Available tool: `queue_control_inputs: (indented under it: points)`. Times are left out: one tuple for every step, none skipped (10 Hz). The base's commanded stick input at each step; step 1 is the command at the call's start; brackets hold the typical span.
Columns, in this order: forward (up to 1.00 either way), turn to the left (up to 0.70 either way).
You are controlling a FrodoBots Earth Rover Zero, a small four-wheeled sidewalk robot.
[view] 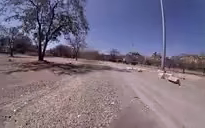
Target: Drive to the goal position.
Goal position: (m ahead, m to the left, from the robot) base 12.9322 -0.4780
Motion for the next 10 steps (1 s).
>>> queue_control_inputs:
  points:
    - [1.0,0.0]
    - [1.0,0.0]
    - [1.0,0.0]
    - [1.0,0.0]
    - [1.0,0.0]
    - [1.0,0.0]
    - [1.0,0.0]
    - [1.0,-0.02]
    - [1.0,-0.14]
    - [1.0,-0.25]
